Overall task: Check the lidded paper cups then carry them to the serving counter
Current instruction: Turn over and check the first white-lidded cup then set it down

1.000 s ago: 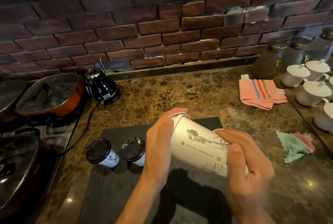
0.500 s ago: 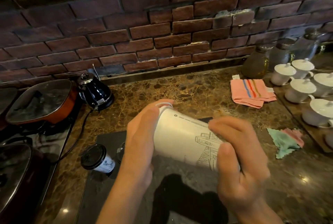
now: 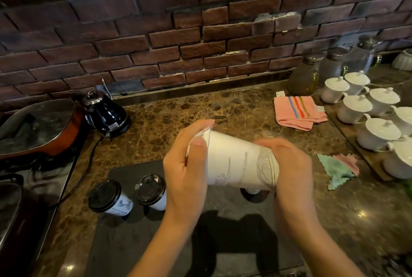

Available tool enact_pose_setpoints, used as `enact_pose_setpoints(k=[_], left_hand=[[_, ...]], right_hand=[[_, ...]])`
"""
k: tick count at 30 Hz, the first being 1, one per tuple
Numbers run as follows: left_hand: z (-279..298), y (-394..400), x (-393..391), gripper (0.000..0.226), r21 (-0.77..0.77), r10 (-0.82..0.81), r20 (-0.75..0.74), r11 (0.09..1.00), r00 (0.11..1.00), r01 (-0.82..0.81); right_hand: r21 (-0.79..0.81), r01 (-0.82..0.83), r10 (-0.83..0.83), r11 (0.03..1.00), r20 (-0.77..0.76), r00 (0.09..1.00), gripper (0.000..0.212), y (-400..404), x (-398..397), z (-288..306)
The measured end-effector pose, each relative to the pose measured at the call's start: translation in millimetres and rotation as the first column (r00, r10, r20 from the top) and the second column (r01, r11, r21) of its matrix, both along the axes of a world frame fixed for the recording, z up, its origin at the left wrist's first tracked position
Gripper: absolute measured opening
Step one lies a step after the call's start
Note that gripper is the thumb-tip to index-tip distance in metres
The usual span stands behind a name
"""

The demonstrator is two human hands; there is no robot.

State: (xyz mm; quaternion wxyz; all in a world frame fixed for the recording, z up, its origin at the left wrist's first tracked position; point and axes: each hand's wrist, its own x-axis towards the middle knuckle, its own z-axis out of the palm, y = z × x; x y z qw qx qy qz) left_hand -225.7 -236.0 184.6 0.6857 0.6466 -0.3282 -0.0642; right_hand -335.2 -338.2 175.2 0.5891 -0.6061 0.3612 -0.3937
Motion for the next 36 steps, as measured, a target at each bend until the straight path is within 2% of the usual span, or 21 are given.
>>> enact_pose_setpoints(k=[2,4,5,6,8,12,14,15,17,18,20,21,22,23,25,28,30,31,33,35,36], left_hand=[[11,-6,0,0.027,0.047,0.008,-0.258,0.999,0.966,0.004],[19,-8,2,0.021,0.077,-0.049,-0.489,0.992,0.871,0.099],[21,-9,3,0.020,0.073,-0.070,-0.515,0.990,0.854,0.125],[22,-9,2,0.021,0.053,-0.073,-0.496,0.992,0.865,0.114],[21,-8,-5,0.024,-0.044,-0.051,-0.371,0.998,0.927,0.038],[9,-6,-11,0.036,-0.138,0.005,-0.061,0.990,0.998,-0.014],[2,-5,-7,0.041,-0.116,0.033,0.104,0.993,0.994,-0.021],[-1,-4,-5,0.041,-0.095,0.035,0.160,0.995,0.986,-0.020],[1,-5,-1,0.039,-0.076,0.043,0.127,0.997,0.991,-0.034],[4,-7,1,0.036,-0.077,0.043,0.020,0.996,0.999,-0.042],[14,-12,4,0.026,-0.075,-0.048,-0.327,0.997,0.944,0.025],[17,-13,5,0.023,-0.069,-0.089,-0.440,0.995,0.893,0.065],[19,-14,6,0.023,-0.059,-0.103,-0.468,0.995,0.878,0.086],[19,-14,6,0.025,-0.055,-0.093,-0.420,0.995,0.903,0.077],[19,-14,0,0.028,-0.096,-0.056,-0.226,0.995,0.972,0.035],[11,-12,-2,0.039,-0.094,-0.004,0.075,0.996,0.997,0.011],[8,-12,-1,0.042,-0.090,0.002,0.201,0.996,0.980,0.017],[9,-11,0,0.042,-0.085,-0.002,0.231,0.996,0.973,0.022],[13,-11,3,0.041,-0.086,-0.002,0.168,0.996,0.986,0.017],[20,-13,6,0.034,-0.092,-0.026,-0.093,0.996,0.995,0.018],[22,-14,7,0.030,-0.096,-0.063,-0.233,0.994,0.970,0.042]], right_hand=[[-0.376,0.039,-0.033,0.926,0.022,0.999,0.026,4,-3,8],[-0.710,0.078,-0.061,0.700,0.050,0.997,0.033,7,-8,5],[-0.772,0.094,-0.065,0.629,0.067,0.996,0.034,7,-8,2],[-0.779,0.120,-0.076,0.615,0.093,0.993,0.033,7,-7,0],[-0.690,0.172,-0.085,0.703,0.158,0.984,0.033,7,-6,3],[-0.257,0.122,-0.083,0.959,0.159,0.984,0.032,6,-2,12],[-0.049,0.047,-0.040,0.998,0.129,0.991,0.035,-3,2,9],[-0.038,0.017,-0.013,0.999,0.099,0.995,0.036,-6,4,7],[-0.176,-0.008,0.019,0.984,0.058,0.998,0.028,-5,5,8],[-0.310,-0.005,0.021,0.951,0.049,0.999,0.023,-3,4,10],[-0.641,0.009,0.027,0.767,0.046,0.999,0.027,-2,0,13],[-0.759,0.015,0.025,0.651,0.041,0.999,0.029,-2,-1,12],[-0.813,0.029,0.009,0.581,0.042,0.999,0.030,-2,-1,11],[-0.809,0.055,-0.012,0.586,0.059,0.998,0.030,-2,-2,9],[-0.676,0.120,-0.049,0.727,0.124,0.991,0.030,-2,-2,11],[-0.288,0.107,-0.059,0.951,0.171,0.983,0.030,-1,1,14],[-0.016,0.038,-0.034,0.999,0.171,0.985,0.037,-8,4,15],[0.050,0.002,-0.009,0.999,0.150,0.989,0.037,-12,4,15],[-0.028,-0.068,0.070,0.997,0.096,0.993,0.030,-13,1,18],[-0.371,-0.096,0.116,0.924,0.032,0.993,0.027,-10,-4,26],[-0.560,-0.082,0.109,0.825,0.015,0.994,0.028,-8,-6,28]])
